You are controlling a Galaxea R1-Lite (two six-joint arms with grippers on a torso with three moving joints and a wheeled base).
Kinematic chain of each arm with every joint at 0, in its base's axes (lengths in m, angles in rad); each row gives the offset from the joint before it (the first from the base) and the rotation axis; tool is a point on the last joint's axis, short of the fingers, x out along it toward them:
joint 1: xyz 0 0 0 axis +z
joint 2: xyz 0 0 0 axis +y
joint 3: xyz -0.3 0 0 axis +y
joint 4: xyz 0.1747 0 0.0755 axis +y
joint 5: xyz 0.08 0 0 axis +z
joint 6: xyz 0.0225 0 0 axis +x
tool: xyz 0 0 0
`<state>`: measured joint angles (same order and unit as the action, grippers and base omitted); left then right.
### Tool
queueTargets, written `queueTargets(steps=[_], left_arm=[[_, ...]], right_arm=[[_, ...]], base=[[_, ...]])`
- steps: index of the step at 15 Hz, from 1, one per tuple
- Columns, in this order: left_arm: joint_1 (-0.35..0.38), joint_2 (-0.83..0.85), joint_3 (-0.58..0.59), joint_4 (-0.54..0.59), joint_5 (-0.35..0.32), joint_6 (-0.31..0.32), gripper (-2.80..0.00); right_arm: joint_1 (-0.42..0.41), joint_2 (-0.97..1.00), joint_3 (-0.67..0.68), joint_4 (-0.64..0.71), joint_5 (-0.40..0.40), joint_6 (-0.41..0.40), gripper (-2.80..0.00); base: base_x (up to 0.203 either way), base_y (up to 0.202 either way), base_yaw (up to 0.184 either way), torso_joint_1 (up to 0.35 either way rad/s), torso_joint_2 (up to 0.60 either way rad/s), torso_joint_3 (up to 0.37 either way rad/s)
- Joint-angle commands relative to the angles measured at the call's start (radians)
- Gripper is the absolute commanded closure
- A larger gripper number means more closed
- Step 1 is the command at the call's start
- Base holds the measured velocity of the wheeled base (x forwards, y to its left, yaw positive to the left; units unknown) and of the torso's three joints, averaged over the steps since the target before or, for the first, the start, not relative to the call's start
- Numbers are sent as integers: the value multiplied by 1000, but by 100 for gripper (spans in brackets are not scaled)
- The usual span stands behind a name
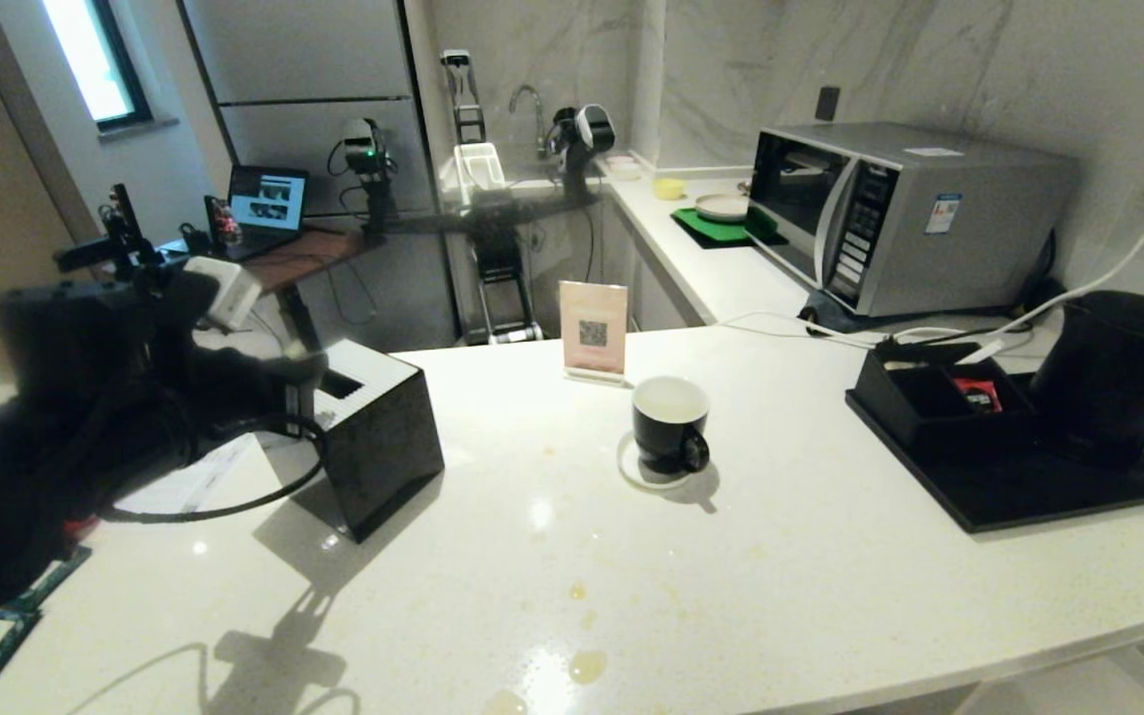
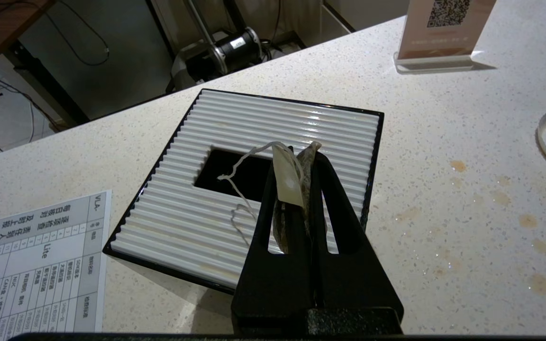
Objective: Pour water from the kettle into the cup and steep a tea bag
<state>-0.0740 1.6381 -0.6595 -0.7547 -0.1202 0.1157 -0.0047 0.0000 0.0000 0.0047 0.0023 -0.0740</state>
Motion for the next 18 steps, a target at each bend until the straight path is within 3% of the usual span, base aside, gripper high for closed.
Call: queueTargets(steps=[1,18], left_arm=[[-3,15,4,-6,-2,1,0],[-10,49,0,-17,-6,1,0]], right_arm=[[0,2,0,0,1,-1,0],[0,2,0,0,1,-1,0]], base=[[0,0,0,0,0,0],[0,0,0,0,0,0]])
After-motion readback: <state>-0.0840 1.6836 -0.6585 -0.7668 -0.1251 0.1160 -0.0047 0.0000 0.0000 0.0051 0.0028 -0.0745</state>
